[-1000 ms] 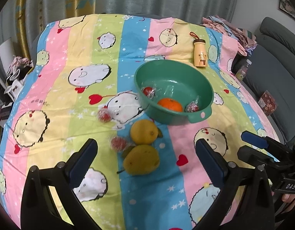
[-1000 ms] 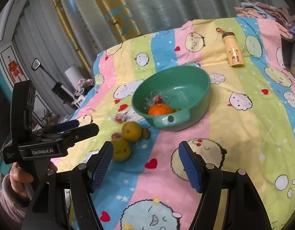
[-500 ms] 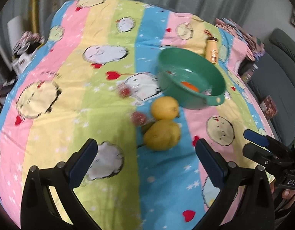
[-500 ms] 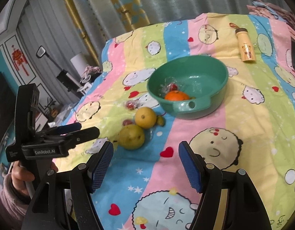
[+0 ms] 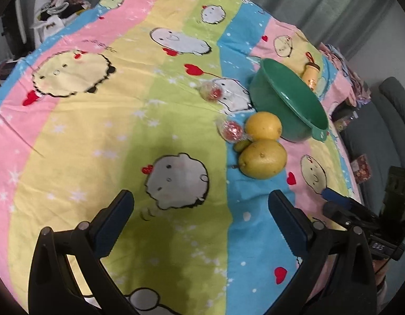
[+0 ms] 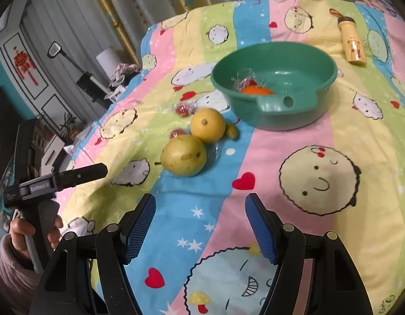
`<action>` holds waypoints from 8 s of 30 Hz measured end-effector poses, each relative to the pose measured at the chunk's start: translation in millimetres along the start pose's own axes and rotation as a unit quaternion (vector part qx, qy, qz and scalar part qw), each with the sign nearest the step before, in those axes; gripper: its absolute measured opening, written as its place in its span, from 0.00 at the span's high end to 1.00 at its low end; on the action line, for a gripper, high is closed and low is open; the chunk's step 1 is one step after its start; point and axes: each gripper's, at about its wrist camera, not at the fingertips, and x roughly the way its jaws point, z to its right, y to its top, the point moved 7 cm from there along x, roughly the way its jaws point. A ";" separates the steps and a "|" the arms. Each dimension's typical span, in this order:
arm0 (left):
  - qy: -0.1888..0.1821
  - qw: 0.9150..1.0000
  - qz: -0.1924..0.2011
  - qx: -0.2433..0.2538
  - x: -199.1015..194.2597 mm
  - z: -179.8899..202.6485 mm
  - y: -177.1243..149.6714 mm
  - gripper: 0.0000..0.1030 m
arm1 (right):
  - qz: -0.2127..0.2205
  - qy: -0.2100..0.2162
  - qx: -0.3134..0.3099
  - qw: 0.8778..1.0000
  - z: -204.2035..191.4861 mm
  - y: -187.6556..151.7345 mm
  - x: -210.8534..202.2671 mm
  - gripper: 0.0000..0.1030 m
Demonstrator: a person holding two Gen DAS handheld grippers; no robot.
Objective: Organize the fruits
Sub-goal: 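Withdraw the left tool from the basin back over the quilt, then lower the left tool onto the yellow pear and close its fingers, then carry the pear into the green basin and open the left tool, then lift the left tool out of the basin and move it toward the lemon, then close the left tool's fingers around the lemon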
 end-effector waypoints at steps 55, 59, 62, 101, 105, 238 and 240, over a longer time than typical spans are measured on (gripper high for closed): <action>-0.101 0.989 -0.016 0.104 55.0 76.8 18.2 0.38 | -0.001 0.080 -0.046 0.996 -30.1 24.3 69.2 0.43; -0.106 0.989 -0.005 0.106 42.2 84.0 19.3 0.38 | 0.014 0.084 -0.047 0.995 -36.4 26.3 56.0 0.43; -0.108 0.988 0.003 0.112 35.8 90.6 22.6 0.38 | 0.026 0.081 -0.050 0.995 -37.9 30.6 46.0 0.43; -0.165 0.978 -0.057 0.116 121.9 179.2 122.6 0.38 | 0.071 0.000 0.007 0.997 69.6 125.5 35.3 0.43; -0.158 0.980 -0.067 0.105 132.0 179.2 126.3 0.36 | 0.062 -0.019 0.009 0.998 73.3 128.0 42.0 0.43; -0.121 0.986 -0.010 0.115 75.2 85.9 81.1 0.13 | 0.032 0.033 -0.005 0.999 0.6 61.4 69.6 0.28; -0.128 0.984 -0.019 0.121 80.8 90.5 82.4 0.14 | 0.031 0.035 -0.006 0.999 -1.2 63.9 75.0 0.33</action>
